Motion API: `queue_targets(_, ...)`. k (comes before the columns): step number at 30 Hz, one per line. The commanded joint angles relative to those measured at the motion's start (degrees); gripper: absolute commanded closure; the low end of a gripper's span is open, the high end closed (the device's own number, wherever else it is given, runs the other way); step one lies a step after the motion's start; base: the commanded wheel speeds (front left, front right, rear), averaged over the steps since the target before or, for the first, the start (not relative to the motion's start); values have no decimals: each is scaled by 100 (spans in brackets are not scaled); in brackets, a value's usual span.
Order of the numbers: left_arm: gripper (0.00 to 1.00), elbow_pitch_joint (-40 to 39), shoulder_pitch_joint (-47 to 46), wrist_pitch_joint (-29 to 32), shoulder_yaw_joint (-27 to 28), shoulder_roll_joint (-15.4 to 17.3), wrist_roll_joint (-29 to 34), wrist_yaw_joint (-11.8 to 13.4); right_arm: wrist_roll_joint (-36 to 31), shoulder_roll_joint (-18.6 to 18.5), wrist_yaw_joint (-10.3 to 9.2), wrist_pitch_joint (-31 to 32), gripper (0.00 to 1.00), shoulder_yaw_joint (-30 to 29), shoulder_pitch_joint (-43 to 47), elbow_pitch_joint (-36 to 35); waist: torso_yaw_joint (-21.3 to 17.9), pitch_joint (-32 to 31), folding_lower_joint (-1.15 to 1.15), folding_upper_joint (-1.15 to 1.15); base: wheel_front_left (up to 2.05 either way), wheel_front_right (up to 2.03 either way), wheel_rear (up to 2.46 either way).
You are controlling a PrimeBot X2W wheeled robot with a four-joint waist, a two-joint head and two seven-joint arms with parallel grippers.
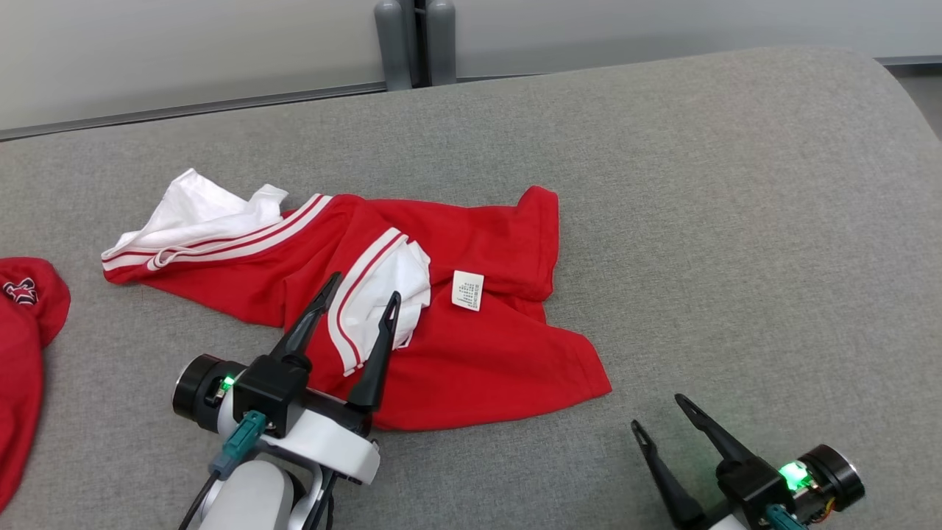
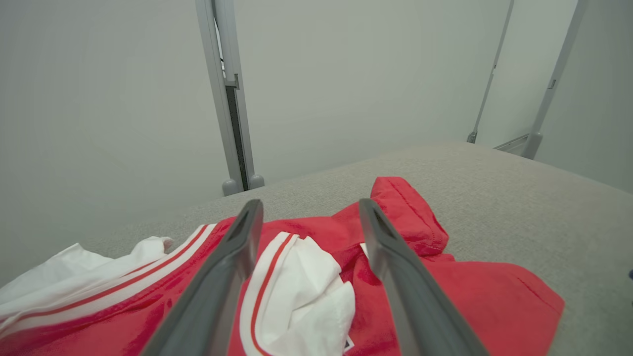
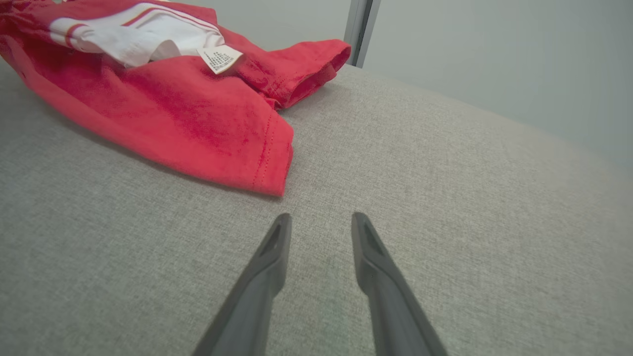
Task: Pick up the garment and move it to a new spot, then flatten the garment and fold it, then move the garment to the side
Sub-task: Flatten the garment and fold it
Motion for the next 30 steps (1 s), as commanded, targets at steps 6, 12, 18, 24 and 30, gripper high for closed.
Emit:
queue_targets(6,0,39,78,-2,-114,-33,-68,-37,181,60,-4,-5,0,527,-621,824,229,61,0,0,0,0,0)
queue_targets(12,0,29,183,-2,-152,-94,-139,23,401,7,-4,-5,20,802,-996,1315,648,21,0,0,0,0,0)
queue_targets(18,0,9,189,-2,-58,-110,-166,42,477,-47,-4,1,100,817,-1026,1424,808,13,0,0,0,0,0)
queue_targets(24,0,-51,230,-2,25,-116,-162,55,308,-83,-4,-5,100,482,-784,880,761,27,0,0,0,0,0)
queue_targets(30,0,-65,297,-2,97,-97,-104,48,92,-132,-4,-6,100,97,-439,219,500,26,0,0,0,0,0)
